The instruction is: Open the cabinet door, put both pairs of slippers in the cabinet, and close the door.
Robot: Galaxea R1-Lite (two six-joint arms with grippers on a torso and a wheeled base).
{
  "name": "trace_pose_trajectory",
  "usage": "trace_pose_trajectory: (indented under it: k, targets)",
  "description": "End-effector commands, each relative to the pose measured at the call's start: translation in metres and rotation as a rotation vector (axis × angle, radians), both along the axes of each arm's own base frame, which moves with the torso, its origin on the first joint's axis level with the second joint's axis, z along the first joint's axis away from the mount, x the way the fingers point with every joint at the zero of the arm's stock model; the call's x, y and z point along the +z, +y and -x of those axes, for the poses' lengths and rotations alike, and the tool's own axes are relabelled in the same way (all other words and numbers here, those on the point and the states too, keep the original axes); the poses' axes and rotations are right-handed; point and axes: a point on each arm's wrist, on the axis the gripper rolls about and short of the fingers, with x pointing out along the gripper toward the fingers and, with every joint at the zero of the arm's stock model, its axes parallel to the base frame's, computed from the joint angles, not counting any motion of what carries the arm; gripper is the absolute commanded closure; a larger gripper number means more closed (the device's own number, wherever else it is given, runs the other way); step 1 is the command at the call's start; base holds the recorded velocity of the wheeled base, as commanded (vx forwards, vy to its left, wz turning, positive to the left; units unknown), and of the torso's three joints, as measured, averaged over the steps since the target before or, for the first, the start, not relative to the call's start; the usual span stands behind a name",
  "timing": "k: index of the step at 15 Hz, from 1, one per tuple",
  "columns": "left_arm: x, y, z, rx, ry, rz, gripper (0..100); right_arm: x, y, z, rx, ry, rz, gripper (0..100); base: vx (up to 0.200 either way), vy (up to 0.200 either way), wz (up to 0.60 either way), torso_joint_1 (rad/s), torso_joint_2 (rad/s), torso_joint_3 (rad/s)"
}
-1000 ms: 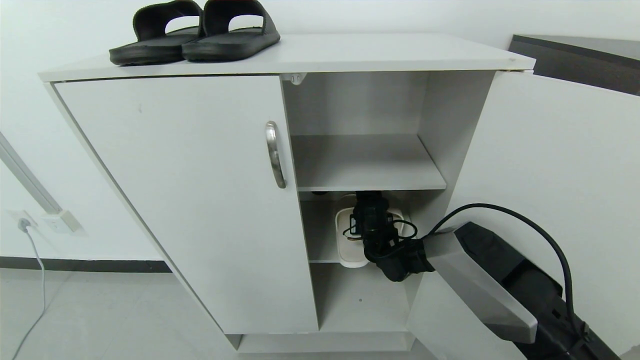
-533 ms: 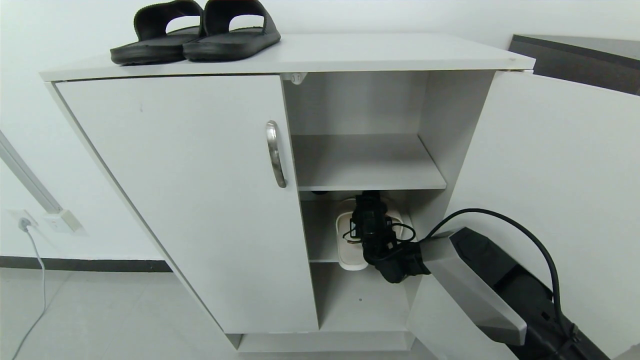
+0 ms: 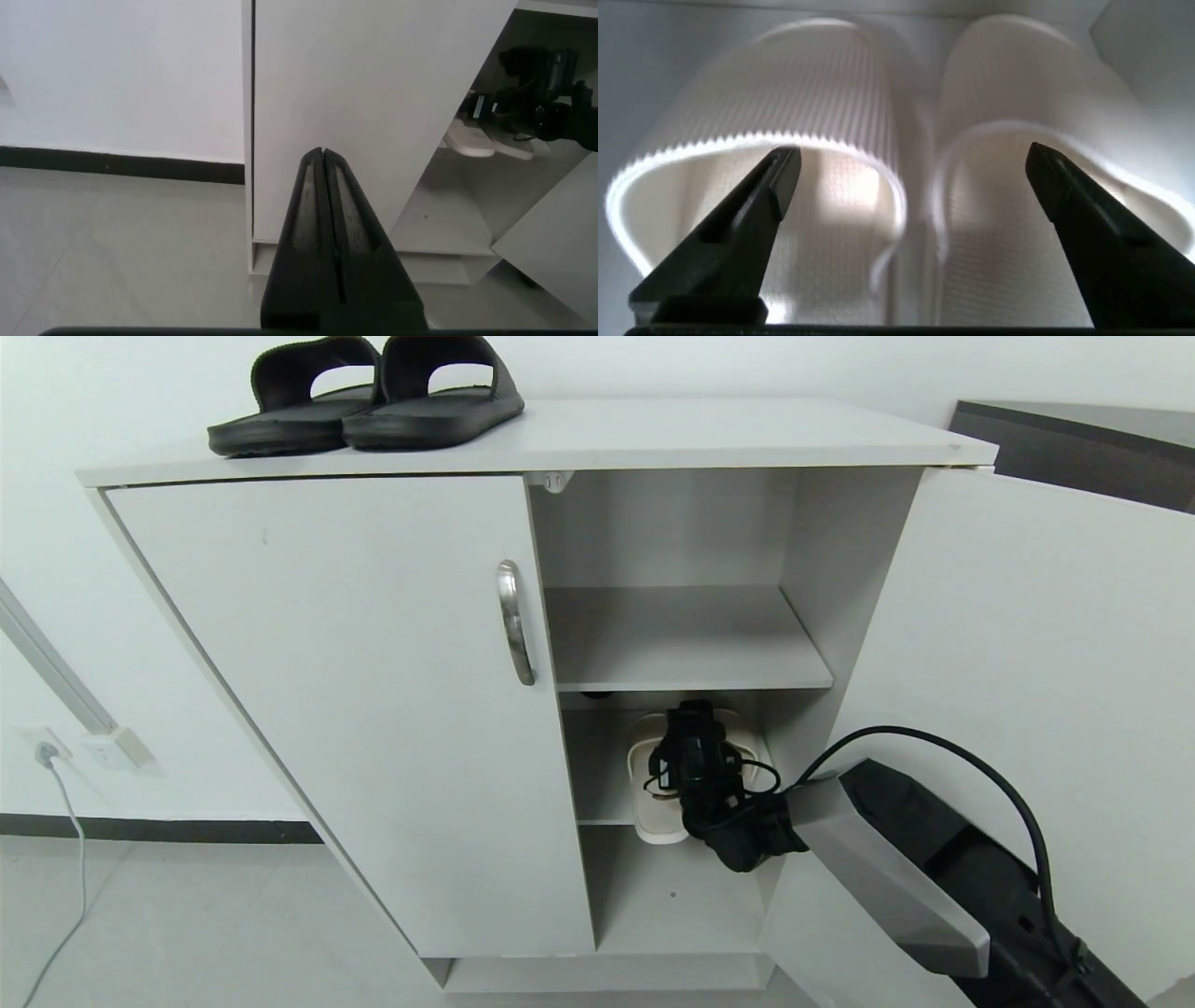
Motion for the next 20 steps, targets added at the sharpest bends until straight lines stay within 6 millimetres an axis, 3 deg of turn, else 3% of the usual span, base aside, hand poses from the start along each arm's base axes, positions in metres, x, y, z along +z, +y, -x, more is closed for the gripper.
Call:
trace_pose_trajectory:
  k: [1,5,7,8,13,15,20]
  targets:
    - [0.000,0.000,0.000,0.001,0.001,0.001,100,0.015,-0.004,0.009,0.004,-0.006,-0.007,0,0.000,0.000,0.00,0.000,0.00,0.000]
    - [0.000,0.000,0.000,0.001,0.000,-0.003,100,0.031,-0.008,0.055,0.050,-0.020,-0.016,0,0.000,0.000,0.00,0.000,0.00,0.000]
    - [0.000,0.000,0.000,0.001,0.001,-0.003,100,0.042,-0.016,0.085,0.078,-0.027,-0.022,0,0.000,0.000,0.00,0.000,0.00,0.000]
    - [0.000,0.000,0.000,0.001,0.001,-0.003,100,0.048,-0.023,0.111,0.106,-0.032,-0.026,0,0.000,0.000,0.00,0.000,0.00,0.000]
    - [0.000,0.000,0.000,-0.002,0.001,-0.002,100,0.053,-0.028,0.190,0.298,-0.040,-0.051,0,0.000,0.000,0.00,0.000,0.00,0.000]
    - [0.000,0.000,0.000,-0.002,0.001,-0.002,100,0.053,-0.033,0.202,0.319,-0.027,-0.043,0,0.000,0.000,0.00,0.000,0.00,0.000]
    - [0.000,0.000,0.000,-0.002,0.001,-0.002,100,0.053,-0.035,0.205,0.329,-0.023,-0.038,0,-0.080,0.000,0.00,0.001,0.00,0.002]
